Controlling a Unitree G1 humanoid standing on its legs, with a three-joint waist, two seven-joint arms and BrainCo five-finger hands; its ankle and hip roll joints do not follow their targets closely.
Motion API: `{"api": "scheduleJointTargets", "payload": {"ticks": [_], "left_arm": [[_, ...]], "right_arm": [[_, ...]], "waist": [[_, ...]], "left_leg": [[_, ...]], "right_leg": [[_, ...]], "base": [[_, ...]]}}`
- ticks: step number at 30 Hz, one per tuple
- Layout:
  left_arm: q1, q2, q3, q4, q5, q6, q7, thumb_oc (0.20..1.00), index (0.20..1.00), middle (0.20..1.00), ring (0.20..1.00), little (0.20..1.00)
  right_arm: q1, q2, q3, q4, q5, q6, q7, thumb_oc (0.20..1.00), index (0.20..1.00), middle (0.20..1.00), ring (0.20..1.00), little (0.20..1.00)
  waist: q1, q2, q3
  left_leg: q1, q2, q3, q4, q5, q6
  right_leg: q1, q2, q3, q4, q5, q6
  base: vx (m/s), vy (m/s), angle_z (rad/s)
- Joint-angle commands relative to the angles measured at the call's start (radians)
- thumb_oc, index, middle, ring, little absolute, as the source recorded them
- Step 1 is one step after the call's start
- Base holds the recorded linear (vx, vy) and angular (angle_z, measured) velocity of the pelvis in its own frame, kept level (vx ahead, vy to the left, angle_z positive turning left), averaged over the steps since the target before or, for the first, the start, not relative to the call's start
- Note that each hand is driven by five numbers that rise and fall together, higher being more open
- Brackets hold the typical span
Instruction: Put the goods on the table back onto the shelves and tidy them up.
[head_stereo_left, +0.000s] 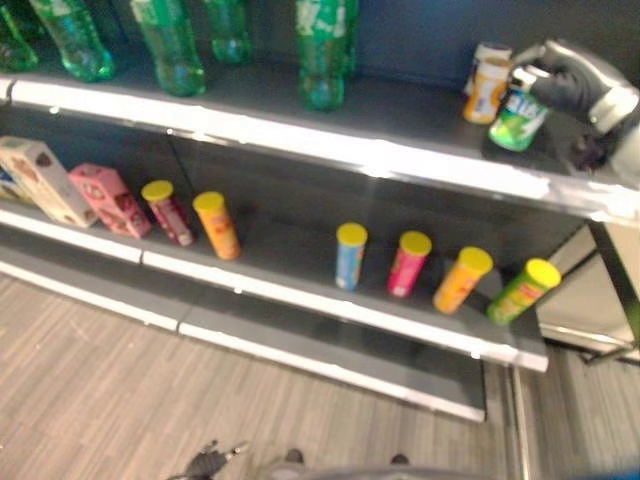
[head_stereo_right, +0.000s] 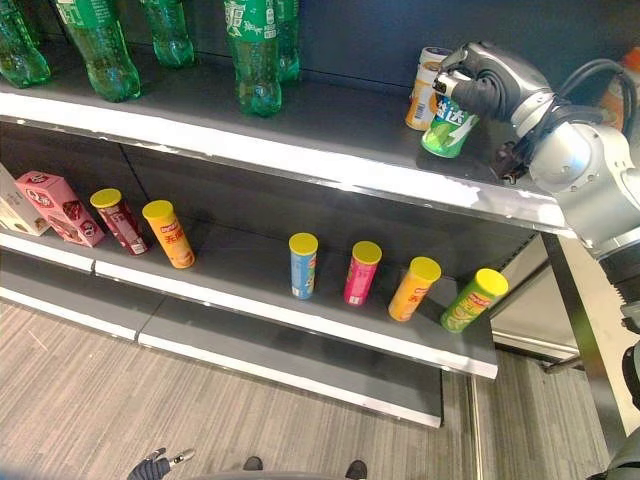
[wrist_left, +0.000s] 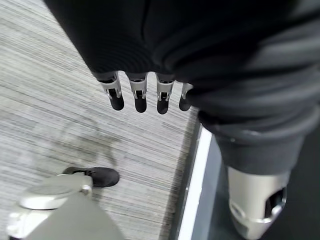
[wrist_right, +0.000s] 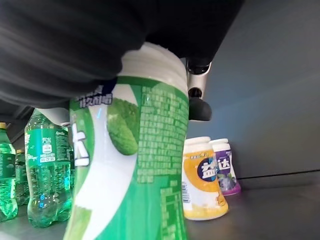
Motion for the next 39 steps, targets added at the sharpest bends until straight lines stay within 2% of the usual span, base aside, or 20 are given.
{"api": "scheduleJointTargets", "payload": {"ticks": [1,7,13,30,39], "left_arm": [[-0.053,0.044,-0.066,-0.011,0.005,-0.008,0.002,1.0,1.0,1.0,1.0,1.0],[-0.062,0.035,-0.126,-0.042,0.05,-0.013,-0.013,1.0,1.0,1.0,1.0,1.0],[-0.06,0.028,-0.135,-0.044,0.05,-0.016,-0.015,1.0,1.0,1.0,1.0,1.0],[-0.042,0.023,-0.121,-0.021,0.059,-0.015,-0.013,1.0,1.0,1.0,1.0,1.0],[-0.026,0.031,-0.139,-0.094,0.052,-0.019,-0.02,1.0,1.0,1.0,1.0,1.0]], "right_arm": [[-0.081,0.018,0.016,0.025,-0.021,0.0,-0.025,0.2,0.2,0.2,0.2,0.2],[-0.142,0.049,0.081,0.035,-0.019,-0.012,-0.012,0.2,0.2,0.2,0.2,0.2],[-0.182,0.084,0.134,0.064,-0.024,-0.017,0.0,0.2,0.2,0.2,0.2,0.2],[-0.168,0.099,0.141,0.051,-0.044,-0.016,0.011,0.2,0.2,0.2,0.2,0.2],[-0.187,0.103,0.155,0.074,-0.075,-0.013,0.004,0.2,0.2,0.2,0.2,0.2]], "waist": [[0.017,-0.016,-0.015],[0.006,-0.01,-0.024],[0.004,-0.009,-0.028],[0.012,-0.014,-0.025],[0.023,-0.015,-0.021]], "left_leg": [[-0.012,-0.018,0.133,0.003,-0.031,-0.055],[0.004,-0.016,0.15,0.003,-0.039,-0.049],[0.019,-0.009,0.165,0.003,-0.044,-0.046],[0.02,-0.004,0.17,0.003,-0.044,-0.047],[0.018,-0.005,0.168,0.003,-0.045,-0.045]], "right_leg": [[0.047,0.01,-0.029,0.003,-0.101,0.047],[0.053,0.015,-0.014,0.003,-0.105,0.046],[0.055,0.022,-0.006,0.003,-0.109,0.043],[0.052,0.028,-0.004,0.003,-0.111,0.04],[0.051,0.026,-0.008,0.003,-0.107,0.041]], "base": [[0.0,0.0,0.0],[0.0,-0.001,-0.01],[0.02,-0.014,-0.08],[0.0,-0.002,-0.01],[0.0,0.0,0.0]]}}
